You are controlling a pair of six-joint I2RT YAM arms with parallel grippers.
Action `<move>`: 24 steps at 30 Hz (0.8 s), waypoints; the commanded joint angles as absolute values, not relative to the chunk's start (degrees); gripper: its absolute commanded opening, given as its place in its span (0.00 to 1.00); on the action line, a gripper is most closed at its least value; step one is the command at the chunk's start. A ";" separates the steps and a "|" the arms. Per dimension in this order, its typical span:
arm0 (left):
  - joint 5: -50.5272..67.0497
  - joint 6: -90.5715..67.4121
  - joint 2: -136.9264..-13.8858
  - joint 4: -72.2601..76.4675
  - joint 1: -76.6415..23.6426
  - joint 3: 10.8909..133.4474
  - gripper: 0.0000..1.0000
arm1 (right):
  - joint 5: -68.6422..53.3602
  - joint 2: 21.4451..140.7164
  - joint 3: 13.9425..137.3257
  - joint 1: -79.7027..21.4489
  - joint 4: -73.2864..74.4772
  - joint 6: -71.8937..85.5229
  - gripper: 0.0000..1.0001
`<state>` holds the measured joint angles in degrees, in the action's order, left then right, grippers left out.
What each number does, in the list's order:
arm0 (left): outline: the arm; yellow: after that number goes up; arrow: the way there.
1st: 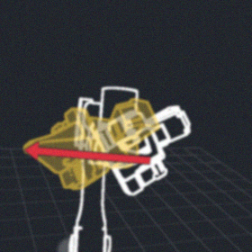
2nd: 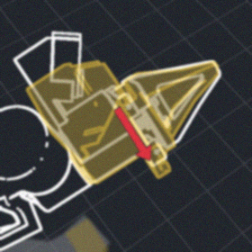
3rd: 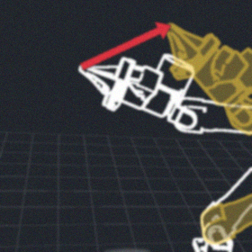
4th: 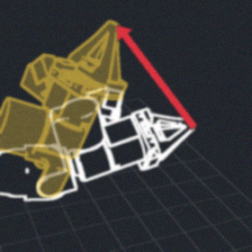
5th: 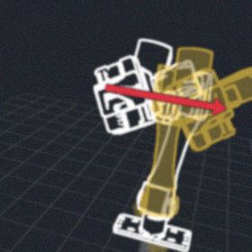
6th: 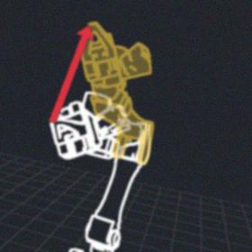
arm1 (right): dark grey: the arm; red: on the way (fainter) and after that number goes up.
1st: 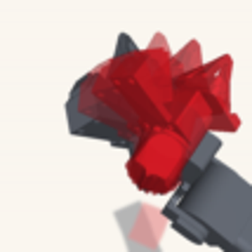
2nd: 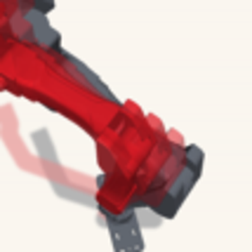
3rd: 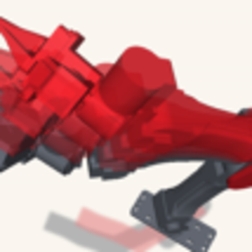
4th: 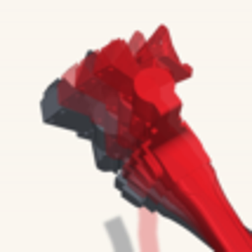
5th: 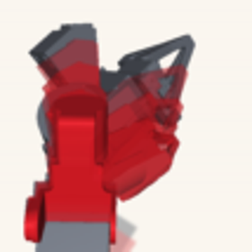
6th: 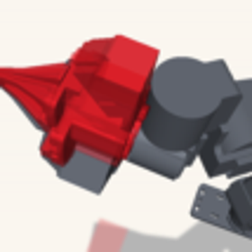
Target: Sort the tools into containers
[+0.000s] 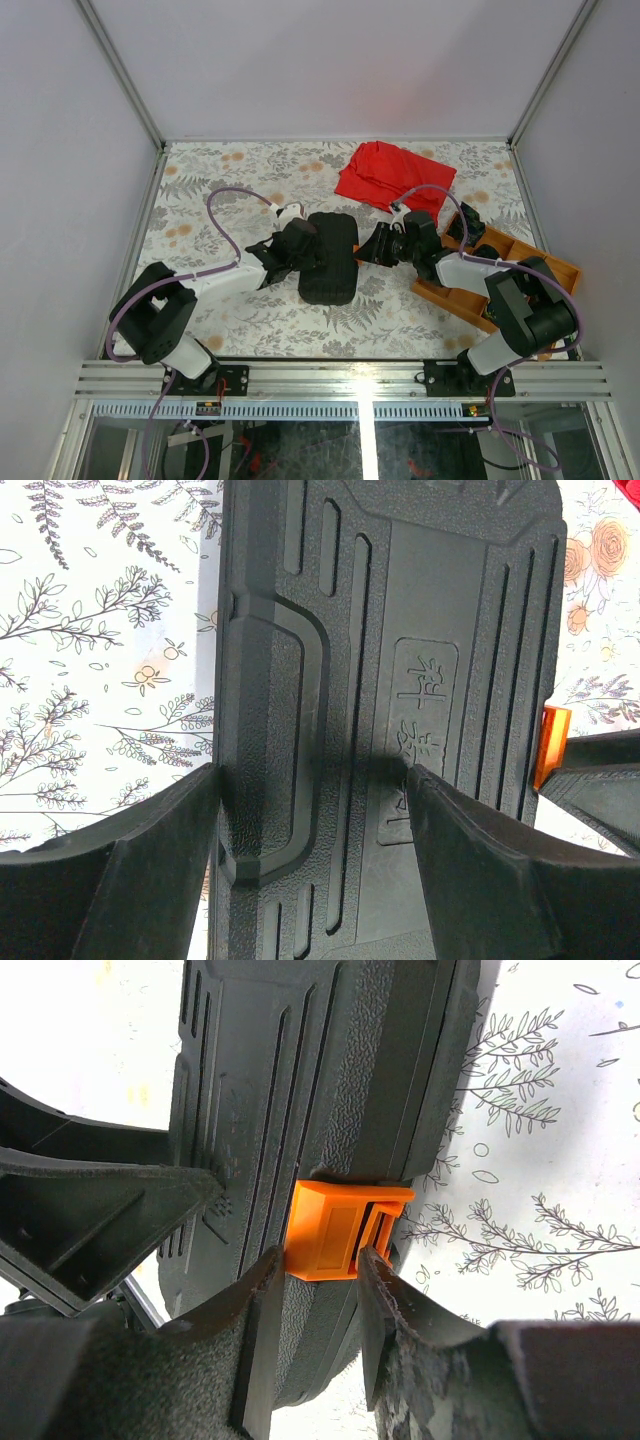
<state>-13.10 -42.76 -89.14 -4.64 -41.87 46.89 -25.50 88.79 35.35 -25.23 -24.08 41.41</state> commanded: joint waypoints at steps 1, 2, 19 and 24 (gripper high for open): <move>-8.37 -40.52 -95.07 -14.67 -44.25 43.23 0.70 | -21.60 91.99 35.42 -28.39 -17.78 39.04 0.14; -8.37 -40.52 -95.04 -14.68 -44.24 43.17 0.70 | -21.14 91.79 35.42 -28.39 -17.54 39.03 0.14; -8.35 -40.66 -94.99 -14.87 -44.27 43.24 0.70 | -16.97 89.02 36.13 -28.41 -12.52 37.83 0.12; -8.41 -40.61 -95.01 -14.86 -44.21 43.23 0.69 | -16.25 88.16 36.54 -28.39 -11.26 37.31 0.20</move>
